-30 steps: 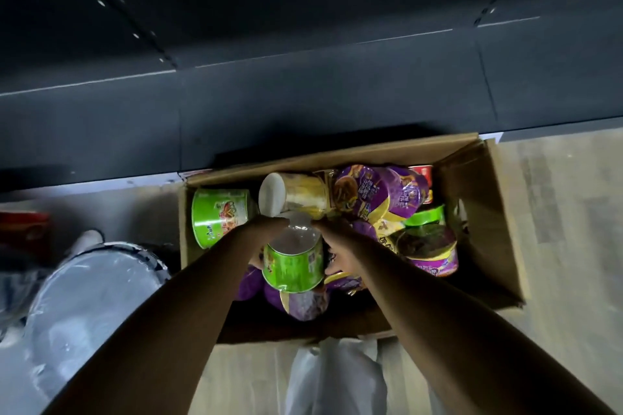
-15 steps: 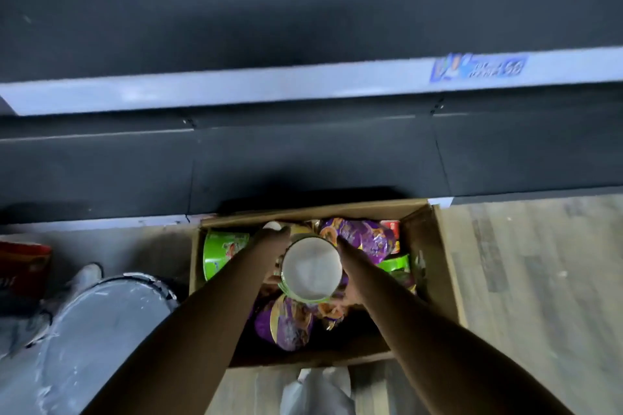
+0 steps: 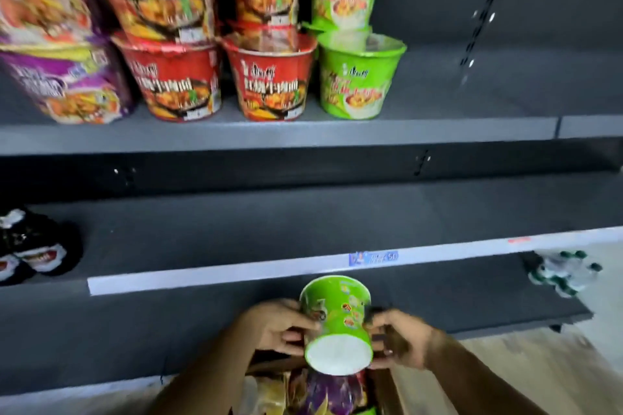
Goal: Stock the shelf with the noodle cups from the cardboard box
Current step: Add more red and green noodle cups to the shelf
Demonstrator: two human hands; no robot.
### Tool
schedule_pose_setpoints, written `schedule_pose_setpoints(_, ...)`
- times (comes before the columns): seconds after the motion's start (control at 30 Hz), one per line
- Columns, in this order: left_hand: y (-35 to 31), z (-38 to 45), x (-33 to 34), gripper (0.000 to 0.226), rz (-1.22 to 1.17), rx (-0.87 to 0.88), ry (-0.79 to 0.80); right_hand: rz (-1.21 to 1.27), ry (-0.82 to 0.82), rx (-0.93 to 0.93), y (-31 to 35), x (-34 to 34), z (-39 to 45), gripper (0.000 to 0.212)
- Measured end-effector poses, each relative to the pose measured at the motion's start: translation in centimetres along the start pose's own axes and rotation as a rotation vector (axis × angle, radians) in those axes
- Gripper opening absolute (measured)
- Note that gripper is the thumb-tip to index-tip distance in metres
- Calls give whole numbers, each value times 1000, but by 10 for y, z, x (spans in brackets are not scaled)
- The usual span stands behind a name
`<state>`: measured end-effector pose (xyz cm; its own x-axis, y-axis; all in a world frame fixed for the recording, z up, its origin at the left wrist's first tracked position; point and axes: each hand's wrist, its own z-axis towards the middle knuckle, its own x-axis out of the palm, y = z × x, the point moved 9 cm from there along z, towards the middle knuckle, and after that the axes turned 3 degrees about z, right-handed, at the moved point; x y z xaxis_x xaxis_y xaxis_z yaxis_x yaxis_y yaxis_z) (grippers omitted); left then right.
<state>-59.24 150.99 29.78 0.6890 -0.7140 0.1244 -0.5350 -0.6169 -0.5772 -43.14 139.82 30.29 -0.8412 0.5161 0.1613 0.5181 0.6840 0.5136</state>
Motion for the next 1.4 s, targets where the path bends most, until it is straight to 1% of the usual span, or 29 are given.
schedule_pose_setpoints(0.07, -32, -22, 8, 31, 77, 77, 38, -12, 76, -67, 30, -1, -24, 6)
schedule_pose_setpoints(0.1, -48, -34, 14, 32, 124, 117, 64, -9, 112, -117, 47, -2, -35, 13)
schedule_pose_setpoints(0.13, -65, -46, 20, 35, 156, 162, 86, 4, 146, -179, 64, -6, -46, 25)
schedule_pose_setpoints(0.2, -101, -71, 29, 46, 173, 258, 111, 51, 231, -302, 96, -14, -67, 59)
schedule_pose_setpoints(0.23, -119, -84, 35, 47, 172, 305, 123, 72, 290, -350, 111, -16, -78, 73)
schedule_pose_setpoints(0.27, -138, -99, 42, 43, 176, 354, 136, 88, 346, -394, 125, -18, -90, 80)
schedule_pose_setpoints(0.33, -172, -131, 60, 29, 216, 444, 158, 96, 452, -473, 155, -16, -114, 84)
schedule_pose_setpoints(0.37, -189, -146, 70, 26, 238, 489, 167, 86, 500, -511, 170, -11, -129, 86)
schedule_pose_setpoints(0.43, -220, -173, 85, 25, 250, 572, 152, 61, 576, -586, 205, -2, -158, 89)
schedule_pose_setpoints(0.47, -235, -185, 90, 27, 233, 615, 133, 57, 603, -626, 223, 2, -174, 86)
schedule_pose_setpoints(0.53, -265, -207, 95, 36, 184, 710, 103, 57, 663, -712, 258, 11, -208, 79)
schedule_pose_setpoints(0.6, -295, -228, 97, 43, 149, 816, 94, 60, 719, -798, 290, 21, -237, 76)
schedule_pose_setpoints(0.63, -309, -236, 97, 50, 133, 863, 86, 73, 739, -838, 305, 24, -249, 75)
schedule_pose_setpoints(0.67, -321, -245, 95, 65, 116, 904, 69, 81, 764, -875, 319, 27, -259, 74)
schedule_pose_setpoints(0.73, -342, -259, 89, 102, 73, 976, 45, 80, 801, -940, 341, 37, -277, 71)
schedule_pose_setpoints(0.77, -352, -264, 87, 114, 45, 1005, 45, 72, 797, -973, 351, 41, -284, 68)
schedule_pose_setpoints(0.83, -364, -274, 82, 125, -23, 1028, 69, 10, 727, -1051, 366, 48, -296, 67)
schedule_pose_setpoints(0.9, -369, -282, 83, 121, -81, 1010, 148, -49, 663, -1121, 375, 53, -304, 74)
schedule_pose_setpoints(1.0, -372, -292, 91, 103, -138, 997, 289, -55, 712, -1131, 382, 62, -305, 77)
schedule_pose_setpoints(1.07, -376, -298, 92, 103, -150, 1022, 305, -57, 748, -1107, 384, 68, -305, 75)
schedule_pose_setpoints(1.17, -385, -299, 88, 109, -146, 1044, 254, -37, 761, -1104, 388, 72, -305, 68)
schedule_pose_setpoints(1.23, -392, -298, 81, 107, -148, 1065, 193, -13, 753, -1115, 390, 71, -308, 61)
schedule_pose_setpoints(1.27, -395, -297, 77, 101, -144, 1082, 154, -17, 736, -1131, 392, 71, -307, 56)
schedule_pose_setpoints(1.37, -402, -293, 64, 67, -125, 1102, 10, -35, 662, -1165, 400, 70, -305, 44)
schedule_pose_setpoints(1.4, -404, -291, 58, 62, -115, 1107, -30, -42, 643, -1168, 405, 70, -301, 42)
